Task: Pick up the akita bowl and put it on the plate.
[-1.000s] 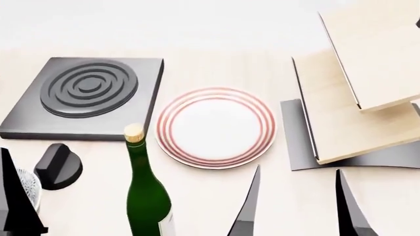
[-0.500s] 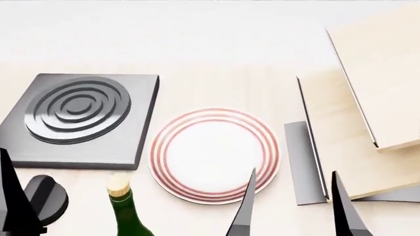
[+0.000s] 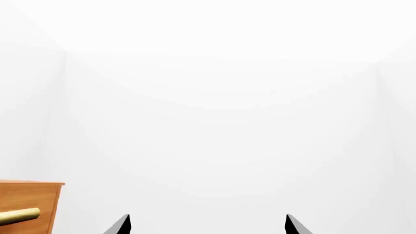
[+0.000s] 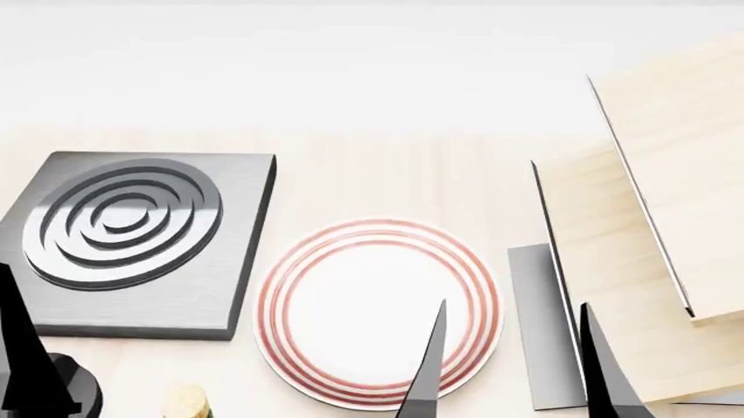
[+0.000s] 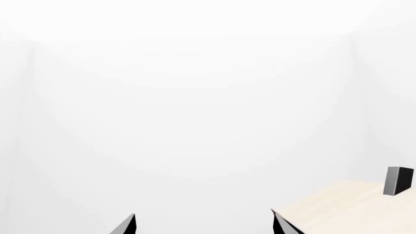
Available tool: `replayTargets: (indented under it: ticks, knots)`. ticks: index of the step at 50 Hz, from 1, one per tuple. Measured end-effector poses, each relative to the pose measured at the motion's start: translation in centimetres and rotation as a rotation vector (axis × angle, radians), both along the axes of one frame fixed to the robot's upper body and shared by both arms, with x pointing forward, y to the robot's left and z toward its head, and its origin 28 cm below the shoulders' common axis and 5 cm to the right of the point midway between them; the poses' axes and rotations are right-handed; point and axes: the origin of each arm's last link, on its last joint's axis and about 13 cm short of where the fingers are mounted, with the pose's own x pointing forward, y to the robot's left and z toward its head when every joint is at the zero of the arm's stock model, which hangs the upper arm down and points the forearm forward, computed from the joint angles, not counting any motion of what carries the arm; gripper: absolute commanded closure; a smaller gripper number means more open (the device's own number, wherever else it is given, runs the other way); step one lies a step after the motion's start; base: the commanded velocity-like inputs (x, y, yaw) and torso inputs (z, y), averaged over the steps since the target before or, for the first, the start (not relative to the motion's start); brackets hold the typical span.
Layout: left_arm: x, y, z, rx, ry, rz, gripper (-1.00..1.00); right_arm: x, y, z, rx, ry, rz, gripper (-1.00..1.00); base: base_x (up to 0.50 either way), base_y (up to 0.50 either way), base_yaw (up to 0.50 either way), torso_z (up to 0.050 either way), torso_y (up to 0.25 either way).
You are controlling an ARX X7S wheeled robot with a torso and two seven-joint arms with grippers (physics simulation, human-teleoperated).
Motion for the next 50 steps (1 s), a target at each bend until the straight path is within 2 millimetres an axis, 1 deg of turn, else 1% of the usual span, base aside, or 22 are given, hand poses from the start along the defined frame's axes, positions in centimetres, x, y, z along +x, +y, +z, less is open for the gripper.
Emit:
replayTargets:
  ticks: [8, 16, 20, 50]
  knots:
    - [-0.02, -0.01, 0.00, 0.000, -0.001, 0.000, -1.00, 0.00, 0.01, -0.03, 0.000, 0.000, 0.002, -1.00, 0.33, 0.00, 0.00, 0.000, 0.000]
    - [0.00, -0.03, -0.06, 0.001, 0.000, 0.000, -1.00, 0.09, 0.01, -0.17, 0.004, -0.004, -0.012, -1.00, 0.00, 0.00, 0.00, 0.000, 0.000]
    - [0.01, -0.09, -0.10, 0.000, 0.001, -0.001, -1.00, 0.14, -0.07, -0.20, 0.006, -0.006, -0.023, -1.00, 0.00, 0.39, 0.00, 0.000, 0.000]
    - [0.08, 0.16, -0.19, 0.009, 0.014, 0.009, -1.00, 0.16, 0.02, -0.43, 0.021, -0.001, -0.007, -1.00, 0.00, 0.00, 0.00, 0.000, 0.000]
